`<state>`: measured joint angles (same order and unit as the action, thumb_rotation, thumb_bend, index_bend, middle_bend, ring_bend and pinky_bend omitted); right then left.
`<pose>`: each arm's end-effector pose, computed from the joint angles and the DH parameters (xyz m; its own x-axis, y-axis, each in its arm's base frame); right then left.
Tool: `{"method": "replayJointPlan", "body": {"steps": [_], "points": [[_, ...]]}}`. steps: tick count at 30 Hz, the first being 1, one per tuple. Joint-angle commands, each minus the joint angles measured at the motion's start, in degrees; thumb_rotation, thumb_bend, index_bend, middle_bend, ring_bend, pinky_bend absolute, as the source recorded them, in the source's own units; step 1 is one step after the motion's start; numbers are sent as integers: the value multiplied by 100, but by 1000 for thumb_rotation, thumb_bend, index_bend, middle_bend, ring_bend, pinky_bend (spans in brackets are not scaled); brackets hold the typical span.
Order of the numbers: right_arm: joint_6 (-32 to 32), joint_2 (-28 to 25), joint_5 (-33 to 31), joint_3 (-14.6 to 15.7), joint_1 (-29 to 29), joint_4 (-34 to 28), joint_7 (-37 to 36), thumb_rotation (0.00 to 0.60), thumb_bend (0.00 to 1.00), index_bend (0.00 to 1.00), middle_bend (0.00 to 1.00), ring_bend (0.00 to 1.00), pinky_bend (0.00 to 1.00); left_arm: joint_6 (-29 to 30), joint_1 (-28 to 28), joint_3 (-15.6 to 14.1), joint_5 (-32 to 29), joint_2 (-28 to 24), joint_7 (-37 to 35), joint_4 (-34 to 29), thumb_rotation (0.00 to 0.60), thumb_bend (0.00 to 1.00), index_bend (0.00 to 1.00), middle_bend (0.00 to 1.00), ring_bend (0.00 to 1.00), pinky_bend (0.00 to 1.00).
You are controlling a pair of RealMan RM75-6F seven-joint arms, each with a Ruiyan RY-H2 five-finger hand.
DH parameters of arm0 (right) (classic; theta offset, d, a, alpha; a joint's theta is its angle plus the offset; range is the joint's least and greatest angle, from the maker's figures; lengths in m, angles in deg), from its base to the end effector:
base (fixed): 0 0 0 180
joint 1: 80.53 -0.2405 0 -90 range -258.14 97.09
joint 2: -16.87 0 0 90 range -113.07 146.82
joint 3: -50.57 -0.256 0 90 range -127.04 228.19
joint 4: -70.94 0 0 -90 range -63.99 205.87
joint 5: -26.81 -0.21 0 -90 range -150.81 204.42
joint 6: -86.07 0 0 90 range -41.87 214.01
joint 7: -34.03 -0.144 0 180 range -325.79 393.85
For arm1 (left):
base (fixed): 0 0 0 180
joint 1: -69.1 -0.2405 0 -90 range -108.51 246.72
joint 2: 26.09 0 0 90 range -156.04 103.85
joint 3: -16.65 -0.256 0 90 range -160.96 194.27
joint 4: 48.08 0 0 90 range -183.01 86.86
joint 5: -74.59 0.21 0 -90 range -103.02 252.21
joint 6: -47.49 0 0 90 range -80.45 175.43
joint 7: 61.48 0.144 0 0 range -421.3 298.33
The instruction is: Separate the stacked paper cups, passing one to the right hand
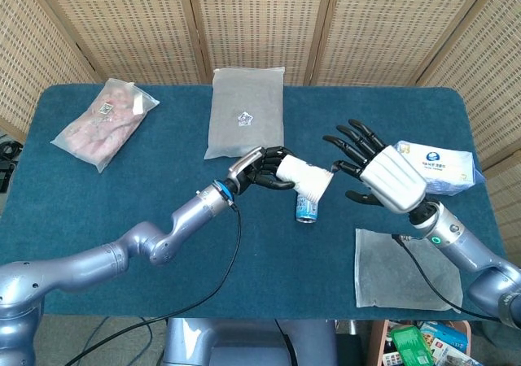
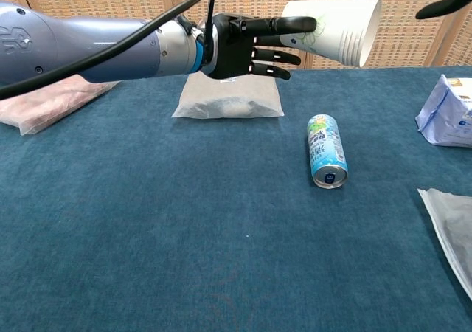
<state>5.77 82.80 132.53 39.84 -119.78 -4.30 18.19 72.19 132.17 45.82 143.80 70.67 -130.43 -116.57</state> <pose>-0.1494 -0.3523 0.1653 0.3650 0.2403 0.8995 -0.5470 -0.7265 0.4160 0.0108 0.4199 -0.0476 -0.6500 0.6889 0.3209 0.6029 0.2105 0.7695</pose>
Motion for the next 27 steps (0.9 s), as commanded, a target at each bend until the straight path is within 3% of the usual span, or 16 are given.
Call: {"method": "replayJointPlan", "body": {"steps": [1, 27], "points": [[-209, 240, 39, 20, -28, 107, 31, 600, 263, 495, 229, 2, 8, 5, -22, 10, -59, 13, 62, -31, 600, 297, 484, 505, 493, 538], [-343, 866, 4, 102, -348, 549, 318, 600, 370, 544, 290, 44, 85, -116, -74, 140, -183, 115, 267, -33, 600, 298, 485, 506, 493, 538]]}}
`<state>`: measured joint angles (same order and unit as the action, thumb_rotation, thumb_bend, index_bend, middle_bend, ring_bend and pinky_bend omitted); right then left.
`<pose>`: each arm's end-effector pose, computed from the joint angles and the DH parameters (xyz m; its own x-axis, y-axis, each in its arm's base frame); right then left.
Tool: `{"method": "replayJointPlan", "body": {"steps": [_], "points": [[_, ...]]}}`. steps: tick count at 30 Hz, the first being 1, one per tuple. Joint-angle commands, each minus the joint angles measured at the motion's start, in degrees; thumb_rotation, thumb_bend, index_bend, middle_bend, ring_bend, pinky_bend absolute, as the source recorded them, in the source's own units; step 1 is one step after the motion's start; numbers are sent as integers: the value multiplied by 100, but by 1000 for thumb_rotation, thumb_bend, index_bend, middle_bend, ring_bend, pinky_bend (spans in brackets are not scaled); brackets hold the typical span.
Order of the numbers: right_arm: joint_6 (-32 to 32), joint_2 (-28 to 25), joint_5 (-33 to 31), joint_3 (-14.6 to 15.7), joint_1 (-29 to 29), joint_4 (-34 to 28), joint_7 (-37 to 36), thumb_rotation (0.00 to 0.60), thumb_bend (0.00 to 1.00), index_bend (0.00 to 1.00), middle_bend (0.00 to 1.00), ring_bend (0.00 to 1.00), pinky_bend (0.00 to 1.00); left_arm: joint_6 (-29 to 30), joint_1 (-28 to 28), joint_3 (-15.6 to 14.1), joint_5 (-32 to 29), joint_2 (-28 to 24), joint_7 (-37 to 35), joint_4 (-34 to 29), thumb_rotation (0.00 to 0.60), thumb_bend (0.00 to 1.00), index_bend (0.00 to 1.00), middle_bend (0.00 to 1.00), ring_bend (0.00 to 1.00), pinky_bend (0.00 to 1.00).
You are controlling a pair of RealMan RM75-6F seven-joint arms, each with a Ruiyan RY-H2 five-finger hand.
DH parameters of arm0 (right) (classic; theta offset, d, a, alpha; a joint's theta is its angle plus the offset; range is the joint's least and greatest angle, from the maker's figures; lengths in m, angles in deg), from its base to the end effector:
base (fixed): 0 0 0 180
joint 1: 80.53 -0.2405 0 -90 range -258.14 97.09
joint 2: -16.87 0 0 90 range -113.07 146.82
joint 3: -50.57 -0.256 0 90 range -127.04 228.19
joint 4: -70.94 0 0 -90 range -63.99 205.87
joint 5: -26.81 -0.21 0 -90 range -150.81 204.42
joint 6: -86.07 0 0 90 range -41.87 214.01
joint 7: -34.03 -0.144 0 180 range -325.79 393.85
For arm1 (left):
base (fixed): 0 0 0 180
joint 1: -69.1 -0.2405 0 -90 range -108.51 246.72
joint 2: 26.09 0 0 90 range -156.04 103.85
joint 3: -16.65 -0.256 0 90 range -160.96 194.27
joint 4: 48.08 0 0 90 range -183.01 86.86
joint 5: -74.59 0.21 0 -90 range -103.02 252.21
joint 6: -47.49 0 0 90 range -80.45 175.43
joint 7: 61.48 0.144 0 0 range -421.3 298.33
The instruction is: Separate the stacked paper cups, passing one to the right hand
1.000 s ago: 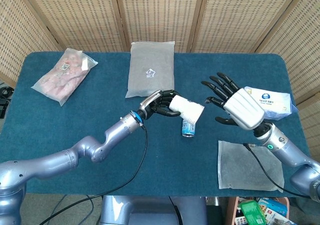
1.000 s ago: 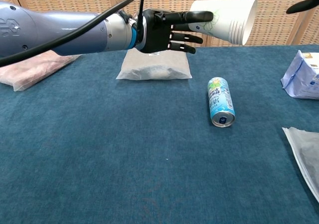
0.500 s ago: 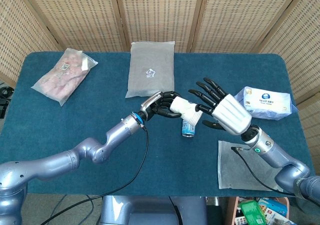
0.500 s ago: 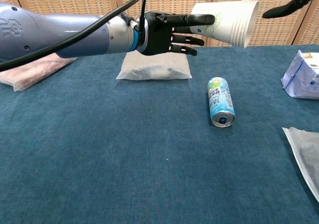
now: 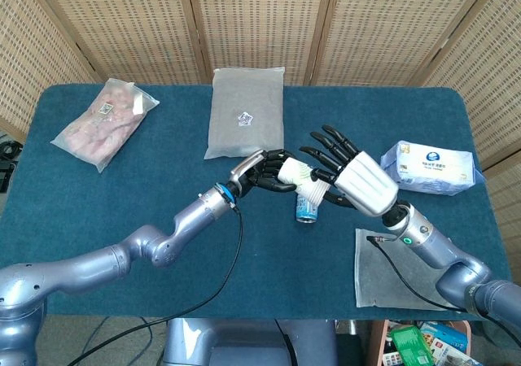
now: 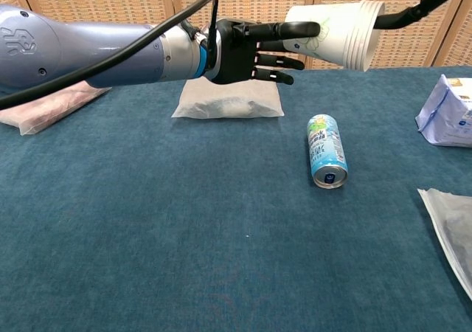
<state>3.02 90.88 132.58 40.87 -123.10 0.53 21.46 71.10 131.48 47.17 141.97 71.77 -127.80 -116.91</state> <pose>-0.1324 -0.3578 0.1289 0.3164 0.2818 0.9058 -0.5046 -0.7586 0.4123 0.0120 0.4165 -0.0527 -0.6607 0.6846 0.3079 0.5968 0.2301 0.7687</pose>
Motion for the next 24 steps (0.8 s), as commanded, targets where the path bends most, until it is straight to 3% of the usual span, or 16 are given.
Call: {"method": "replayJointPlan", "body": {"steps": [1, 10, 24], "points": [[-79, 76, -6, 2, -23, 91, -15, 600, 377, 547, 295, 48, 89, -13, -9, 9, 3, 11, 6, 2, 600, 297, 484, 506, 493, 538], [-119, 206, 4, 83, -112, 239, 21, 600, 451, 572, 325, 61, 133, -57, -42, 74, 27, 51, 10, 20, 600, 297, 484, 505, 493, 538], [-169, 326, -41, 141, -201, 315, 54, 600, 483, 658, 404, 105, 196, -102, -85, 140, 101, 74, -15, 3, 600, 297, 484, 506, 493, 538]]}}
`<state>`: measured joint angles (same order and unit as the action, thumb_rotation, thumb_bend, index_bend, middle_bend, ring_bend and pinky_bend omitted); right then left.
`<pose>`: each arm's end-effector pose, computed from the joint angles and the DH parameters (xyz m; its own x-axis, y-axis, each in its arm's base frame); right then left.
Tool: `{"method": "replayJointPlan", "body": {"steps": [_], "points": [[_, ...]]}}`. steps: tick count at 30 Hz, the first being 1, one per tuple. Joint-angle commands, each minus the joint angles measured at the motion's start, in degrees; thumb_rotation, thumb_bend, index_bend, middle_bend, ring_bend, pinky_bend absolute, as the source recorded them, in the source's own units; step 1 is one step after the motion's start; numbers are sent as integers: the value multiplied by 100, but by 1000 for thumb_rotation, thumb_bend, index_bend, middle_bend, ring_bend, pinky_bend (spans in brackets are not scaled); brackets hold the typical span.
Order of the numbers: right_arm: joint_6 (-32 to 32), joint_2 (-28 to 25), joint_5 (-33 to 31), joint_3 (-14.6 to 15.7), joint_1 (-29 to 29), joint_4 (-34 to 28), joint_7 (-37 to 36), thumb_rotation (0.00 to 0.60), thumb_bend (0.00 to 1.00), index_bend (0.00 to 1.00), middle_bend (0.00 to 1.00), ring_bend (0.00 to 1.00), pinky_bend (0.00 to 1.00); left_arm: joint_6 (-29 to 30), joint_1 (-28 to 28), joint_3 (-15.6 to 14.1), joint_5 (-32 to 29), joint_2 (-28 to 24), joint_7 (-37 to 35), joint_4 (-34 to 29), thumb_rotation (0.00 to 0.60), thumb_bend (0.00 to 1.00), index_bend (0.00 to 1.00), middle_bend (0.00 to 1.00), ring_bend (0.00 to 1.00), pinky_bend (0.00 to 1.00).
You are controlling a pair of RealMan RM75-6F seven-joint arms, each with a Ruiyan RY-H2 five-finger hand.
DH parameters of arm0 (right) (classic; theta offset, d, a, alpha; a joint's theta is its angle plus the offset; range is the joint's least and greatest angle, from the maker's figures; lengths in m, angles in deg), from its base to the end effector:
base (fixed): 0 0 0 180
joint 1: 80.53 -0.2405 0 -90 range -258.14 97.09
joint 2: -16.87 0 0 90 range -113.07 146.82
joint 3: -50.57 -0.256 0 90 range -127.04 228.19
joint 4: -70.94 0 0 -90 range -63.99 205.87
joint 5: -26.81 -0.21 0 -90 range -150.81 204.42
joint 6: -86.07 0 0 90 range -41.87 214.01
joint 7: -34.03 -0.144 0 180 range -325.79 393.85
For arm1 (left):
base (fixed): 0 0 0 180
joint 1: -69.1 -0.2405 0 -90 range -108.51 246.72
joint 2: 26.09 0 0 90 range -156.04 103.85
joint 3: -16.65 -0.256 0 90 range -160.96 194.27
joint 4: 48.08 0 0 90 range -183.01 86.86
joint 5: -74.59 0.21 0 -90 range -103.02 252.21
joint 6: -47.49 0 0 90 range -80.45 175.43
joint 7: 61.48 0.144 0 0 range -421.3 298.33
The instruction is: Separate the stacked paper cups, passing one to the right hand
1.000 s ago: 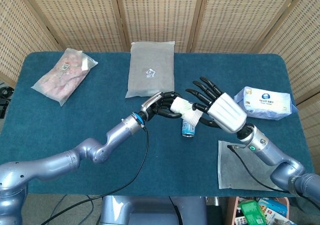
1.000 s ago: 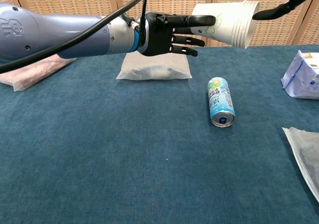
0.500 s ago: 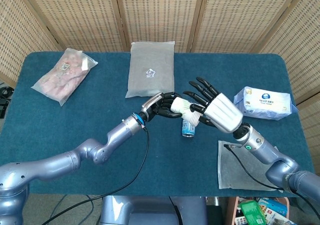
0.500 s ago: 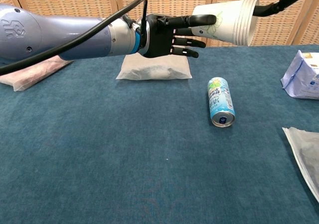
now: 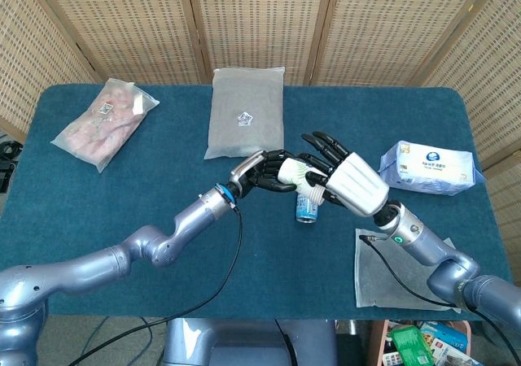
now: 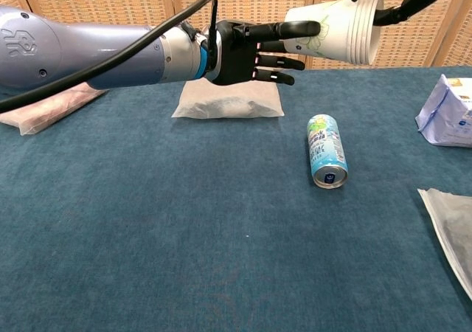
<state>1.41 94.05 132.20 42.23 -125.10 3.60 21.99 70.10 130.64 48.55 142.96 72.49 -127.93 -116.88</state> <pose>-0.1261 -0.3612 0.1151 0.3026 0.2962 0.9059 -0.4811 -0.7731 0.4134 0.0124 0.4152 -0.0543 -0.6672 0.6846 0.2936 0.5870 0.2404 0.7731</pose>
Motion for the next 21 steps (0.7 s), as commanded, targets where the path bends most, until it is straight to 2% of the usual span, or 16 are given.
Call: {"method": "replayJointPlan", "body": {"steps": [1, 14, 21], "points": [[-16, 14, -3, 9, -3, 15, 1, 600, 484, 660, 408, 108, 199, -3, -3, 3, 5, 3, -4, 1, 600, 297, 485, 505, 493, 538], [-145, 80, 3, 65, -16, 134, 42, 600, 496, 679, 429, 116, 209, -24, -23, 34, 37, 35, -22, 29, 600, 297, 484, 506, 493, 538], [-156, 118, 76, 122, -67, 248, 149, 600, 602, 685, 423, 118, 210, -31, -22, 45, 55, 43, -16, 11, 600, 298, 484, 505, 493, 538]]}}
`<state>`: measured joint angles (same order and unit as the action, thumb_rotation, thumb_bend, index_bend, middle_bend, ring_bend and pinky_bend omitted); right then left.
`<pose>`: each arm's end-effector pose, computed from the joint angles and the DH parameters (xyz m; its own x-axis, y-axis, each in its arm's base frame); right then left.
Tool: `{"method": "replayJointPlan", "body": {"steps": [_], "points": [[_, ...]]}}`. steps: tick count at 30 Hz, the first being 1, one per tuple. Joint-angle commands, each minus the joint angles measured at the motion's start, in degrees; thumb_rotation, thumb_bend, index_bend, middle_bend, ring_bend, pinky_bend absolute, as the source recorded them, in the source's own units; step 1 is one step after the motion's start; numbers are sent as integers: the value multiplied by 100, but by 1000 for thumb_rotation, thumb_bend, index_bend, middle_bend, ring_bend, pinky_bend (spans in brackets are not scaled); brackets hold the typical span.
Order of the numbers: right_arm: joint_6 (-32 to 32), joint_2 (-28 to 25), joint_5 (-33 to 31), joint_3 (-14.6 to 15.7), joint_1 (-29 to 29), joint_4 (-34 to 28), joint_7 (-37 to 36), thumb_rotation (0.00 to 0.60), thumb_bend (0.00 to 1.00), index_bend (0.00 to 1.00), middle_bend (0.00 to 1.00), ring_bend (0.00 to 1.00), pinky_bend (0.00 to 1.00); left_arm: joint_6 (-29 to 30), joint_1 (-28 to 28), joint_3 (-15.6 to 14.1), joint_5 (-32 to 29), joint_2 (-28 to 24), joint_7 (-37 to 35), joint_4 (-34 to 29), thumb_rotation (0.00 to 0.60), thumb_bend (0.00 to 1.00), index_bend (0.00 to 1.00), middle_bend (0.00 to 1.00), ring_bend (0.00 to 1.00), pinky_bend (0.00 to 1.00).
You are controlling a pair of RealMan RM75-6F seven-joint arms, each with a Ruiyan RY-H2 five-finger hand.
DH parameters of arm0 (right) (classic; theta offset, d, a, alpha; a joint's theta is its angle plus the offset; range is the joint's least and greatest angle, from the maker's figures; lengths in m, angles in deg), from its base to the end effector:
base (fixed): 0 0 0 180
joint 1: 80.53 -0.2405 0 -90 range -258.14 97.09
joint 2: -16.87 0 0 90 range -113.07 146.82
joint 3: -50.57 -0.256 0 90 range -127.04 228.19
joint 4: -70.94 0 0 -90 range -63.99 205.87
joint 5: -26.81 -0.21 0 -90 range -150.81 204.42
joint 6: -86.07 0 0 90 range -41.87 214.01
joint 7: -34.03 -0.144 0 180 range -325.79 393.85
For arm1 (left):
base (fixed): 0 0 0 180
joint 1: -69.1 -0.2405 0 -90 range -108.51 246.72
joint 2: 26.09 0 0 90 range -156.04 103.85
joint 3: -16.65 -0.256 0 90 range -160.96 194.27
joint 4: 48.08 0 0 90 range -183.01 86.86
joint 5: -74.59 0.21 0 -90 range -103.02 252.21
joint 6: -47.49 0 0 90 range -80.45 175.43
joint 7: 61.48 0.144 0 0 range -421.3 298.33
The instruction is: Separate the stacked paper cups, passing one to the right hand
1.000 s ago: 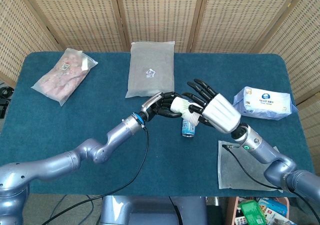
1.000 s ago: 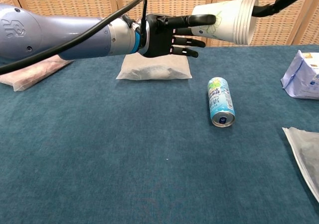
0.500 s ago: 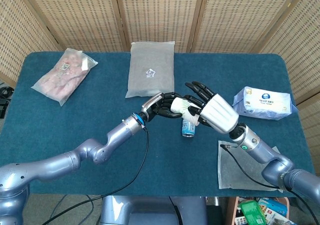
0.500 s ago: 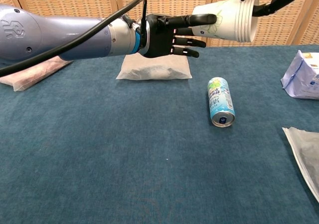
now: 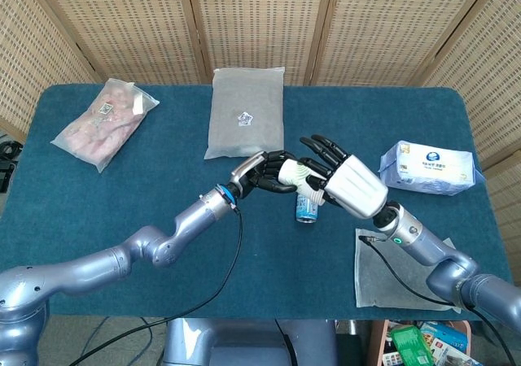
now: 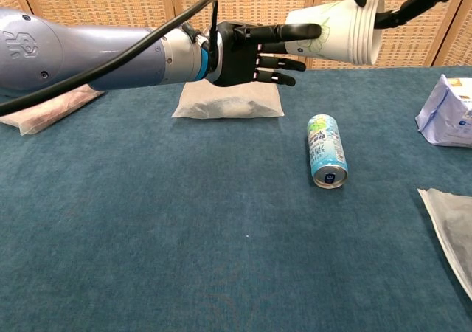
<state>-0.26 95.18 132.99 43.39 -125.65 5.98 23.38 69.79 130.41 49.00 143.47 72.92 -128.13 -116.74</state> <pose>-0.1279 -0.3607 0.1113 0.3183 0.3317 0.8881 -0.4452 -0.7747 0.4490 0.0130 0.4143 -0.0559 -0.6691 0.6854 0.2874 0.5831 0.2444 0.7748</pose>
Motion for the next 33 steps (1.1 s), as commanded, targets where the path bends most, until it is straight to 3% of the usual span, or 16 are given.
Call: {"method": "replayJointPlan", "body": {"steps": [1, 33], "points": [[16, 8, -7, 7, -18, 15, 21, 600, 619, 685, 423, 118, 210, -1, 3, 2, 6, 1, 7, -6, 600, 297, 484, 506, 493, 538], [-501, -98, 98, 145, 140, 406, 117, 600, 641, 752, 476, 152, 229, -47, -143, -15, -48, -58, -16, 203, 600, 297, 484, 506, 493, 538]]}}
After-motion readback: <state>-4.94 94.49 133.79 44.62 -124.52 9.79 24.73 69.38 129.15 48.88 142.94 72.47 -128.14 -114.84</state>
